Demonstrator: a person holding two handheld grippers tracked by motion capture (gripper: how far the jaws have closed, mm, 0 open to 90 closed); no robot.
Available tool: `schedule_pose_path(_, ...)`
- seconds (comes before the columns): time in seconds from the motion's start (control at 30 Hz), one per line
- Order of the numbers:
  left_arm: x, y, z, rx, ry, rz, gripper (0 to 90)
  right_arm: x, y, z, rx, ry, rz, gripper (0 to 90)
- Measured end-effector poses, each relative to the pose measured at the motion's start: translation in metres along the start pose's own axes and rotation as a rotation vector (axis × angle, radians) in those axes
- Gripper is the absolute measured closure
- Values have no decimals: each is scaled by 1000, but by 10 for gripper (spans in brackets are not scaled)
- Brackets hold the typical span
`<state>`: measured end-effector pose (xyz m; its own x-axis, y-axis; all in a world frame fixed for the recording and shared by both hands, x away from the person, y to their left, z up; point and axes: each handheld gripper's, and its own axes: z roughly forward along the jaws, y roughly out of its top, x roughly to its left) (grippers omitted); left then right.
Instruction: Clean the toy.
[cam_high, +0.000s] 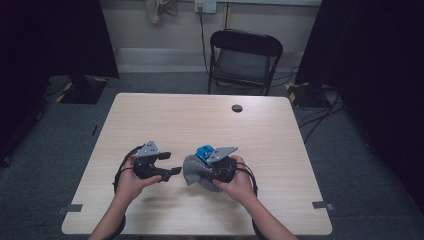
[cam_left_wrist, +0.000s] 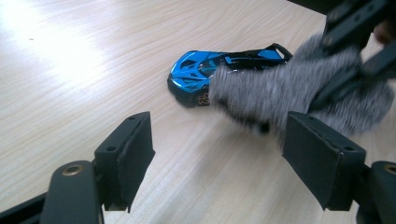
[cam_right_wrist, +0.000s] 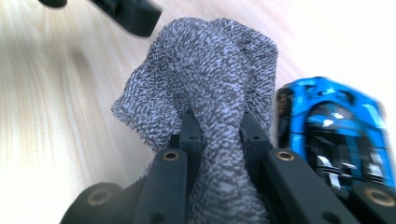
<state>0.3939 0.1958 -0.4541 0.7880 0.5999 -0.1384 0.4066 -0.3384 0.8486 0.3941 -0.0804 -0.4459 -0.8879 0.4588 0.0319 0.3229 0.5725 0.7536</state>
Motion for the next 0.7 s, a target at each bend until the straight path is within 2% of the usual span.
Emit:
schedule_pose_path(0.17, -5, 4, 6, 18, -5, 19, 228, -12, 4, -29, -21, -30, 7, 761)
schedule_pose_path(0.3, -9, 8, 14, 35, -17, 35, 224, -26, -1, -51, -19, -73, 21, 762)
schedule_pose_path(0.47, -13, 17, 27, 46, -35, 28, 213, -45, -16, -74, -46, -112, 86, 762)
schedule_pose_path(0.7, -19, 32, 51, 57, -41, 37, 220, -66, -45, -97, -39, -171, 143, 761)
